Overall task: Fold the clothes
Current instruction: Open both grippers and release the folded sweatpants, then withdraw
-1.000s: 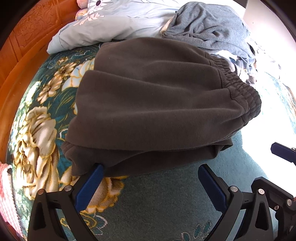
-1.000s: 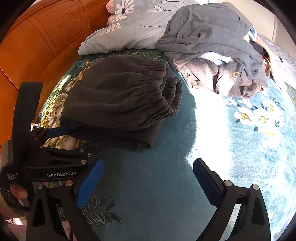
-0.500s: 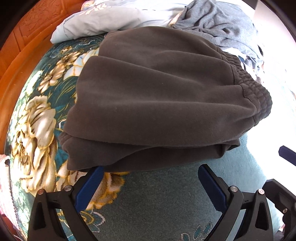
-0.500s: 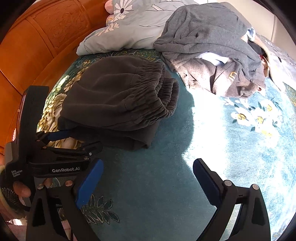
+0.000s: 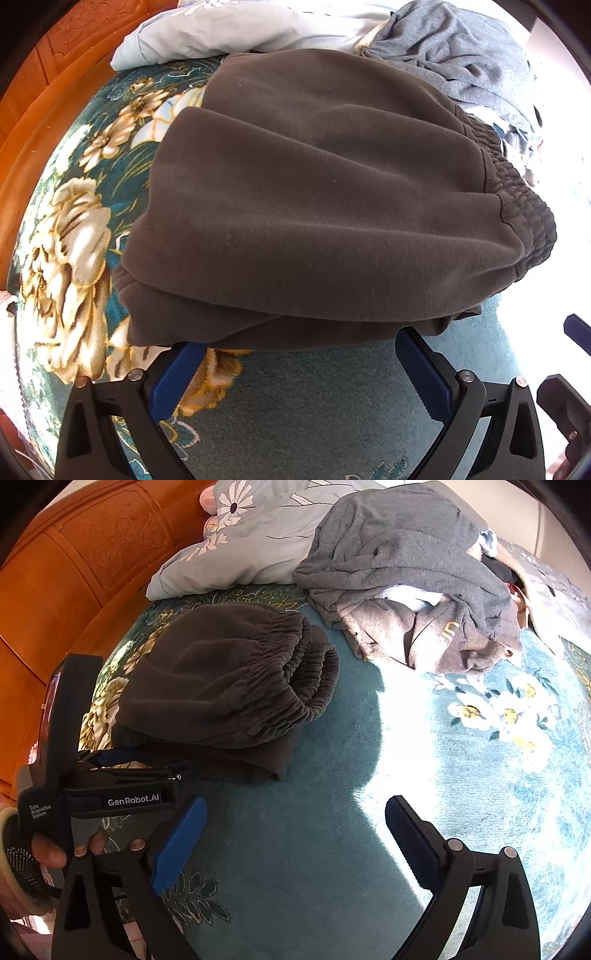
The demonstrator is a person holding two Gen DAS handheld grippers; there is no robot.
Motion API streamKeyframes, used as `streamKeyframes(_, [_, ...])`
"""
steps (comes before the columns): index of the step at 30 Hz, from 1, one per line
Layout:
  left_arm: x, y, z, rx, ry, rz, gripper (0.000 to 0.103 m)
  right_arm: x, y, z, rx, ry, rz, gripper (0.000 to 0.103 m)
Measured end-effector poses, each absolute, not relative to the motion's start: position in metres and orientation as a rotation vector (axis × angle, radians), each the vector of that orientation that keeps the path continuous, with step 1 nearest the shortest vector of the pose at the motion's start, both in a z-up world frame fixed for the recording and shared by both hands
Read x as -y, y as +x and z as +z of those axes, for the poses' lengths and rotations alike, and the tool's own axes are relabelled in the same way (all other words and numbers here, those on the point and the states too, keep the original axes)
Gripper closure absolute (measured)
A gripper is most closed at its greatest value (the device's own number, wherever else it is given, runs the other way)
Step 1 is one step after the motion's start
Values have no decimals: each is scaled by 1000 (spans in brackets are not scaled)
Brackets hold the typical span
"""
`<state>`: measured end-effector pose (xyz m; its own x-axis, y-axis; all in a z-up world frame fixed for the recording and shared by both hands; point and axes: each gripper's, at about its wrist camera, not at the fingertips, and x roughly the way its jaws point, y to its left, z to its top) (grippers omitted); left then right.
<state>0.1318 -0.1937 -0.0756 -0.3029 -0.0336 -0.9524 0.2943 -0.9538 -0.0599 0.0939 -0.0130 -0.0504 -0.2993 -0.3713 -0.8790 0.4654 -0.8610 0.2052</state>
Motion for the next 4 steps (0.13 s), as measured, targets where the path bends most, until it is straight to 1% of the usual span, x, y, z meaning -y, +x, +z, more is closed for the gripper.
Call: streamKeyframes(4, [192,133,-77,-353,1725,-2350,0,12,93,-51,-112,1441,-2164,5])
